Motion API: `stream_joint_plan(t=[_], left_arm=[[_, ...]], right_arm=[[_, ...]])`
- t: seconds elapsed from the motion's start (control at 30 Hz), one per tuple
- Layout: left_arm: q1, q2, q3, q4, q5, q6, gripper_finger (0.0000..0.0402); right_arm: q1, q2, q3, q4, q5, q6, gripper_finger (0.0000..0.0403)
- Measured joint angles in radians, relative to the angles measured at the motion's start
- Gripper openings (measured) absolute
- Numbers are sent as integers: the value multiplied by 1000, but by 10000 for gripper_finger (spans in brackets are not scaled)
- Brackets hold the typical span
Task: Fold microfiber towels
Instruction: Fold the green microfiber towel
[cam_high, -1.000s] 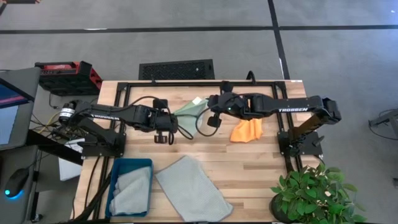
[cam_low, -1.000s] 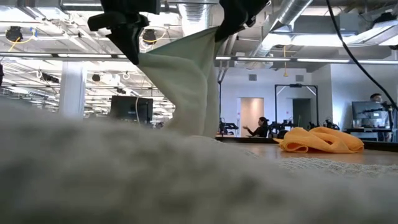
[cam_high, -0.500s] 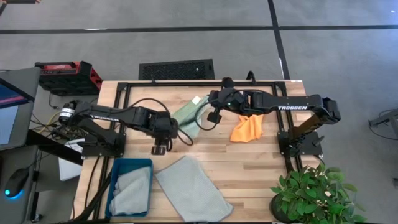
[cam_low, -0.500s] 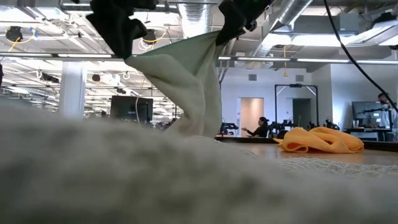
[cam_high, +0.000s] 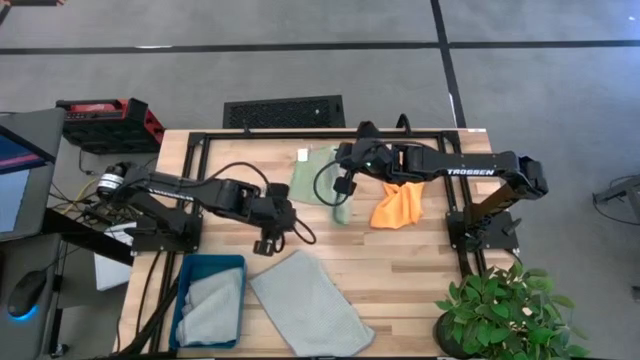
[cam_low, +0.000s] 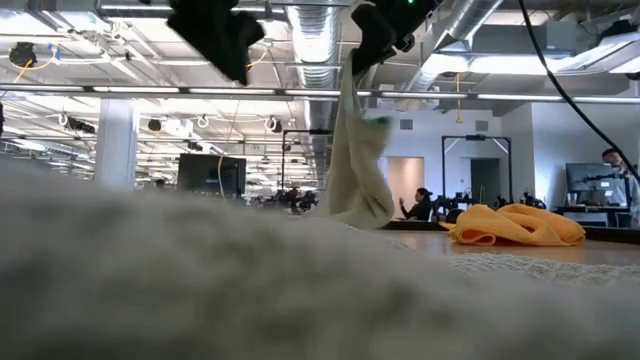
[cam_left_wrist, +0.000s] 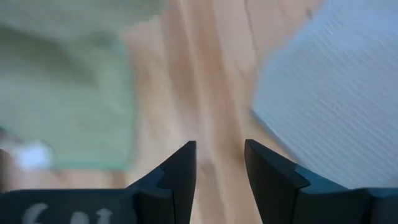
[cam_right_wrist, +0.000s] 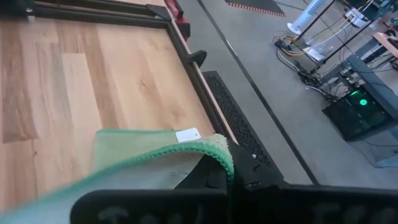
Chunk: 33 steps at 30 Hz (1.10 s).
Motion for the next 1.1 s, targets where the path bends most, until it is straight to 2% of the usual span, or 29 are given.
stream_joint_plan(t=[0.07, 0.17, 0.27, 0.43, 0.57, 0.7, 0.83, 0.97, 1.1], left_arm=[[-6, 17, 3, 78, -34, 55, 129], [-9, 80, 2, 146, -26, 118, 129], [-13, 149, 0, 144, -63, 166, 129], [-1, 224, 0, 133, -100, 137, 129], [37, 224, 1, 143, -100, 138, 129], [107, 175, 1, 148, -97, 169, 129], [206, 154, 1, 155, -33, 214, 129], [316, 158, 1, 166, 116, 300, 129], [402, 175, 0, 199, 162, 371, 129]], right_arm=[[0, 0, 0, 0, -2, 8, 5], [0, 0, 0, -1, -3, 23, 5], [0, 0, 0, -16, -4, 40, 5], [0, 0, 0, -68, -6, 59, 6], [11, 0, 0, -138, -15, -18, 6], [29, 1, 0, -195, -131, -93, 6], [58, 1, 0, -224, -223, -206, 6], [90, 1, 0, -248, -230, -320, 6], [113, 2, 0, -267, -230, -374, 6]])
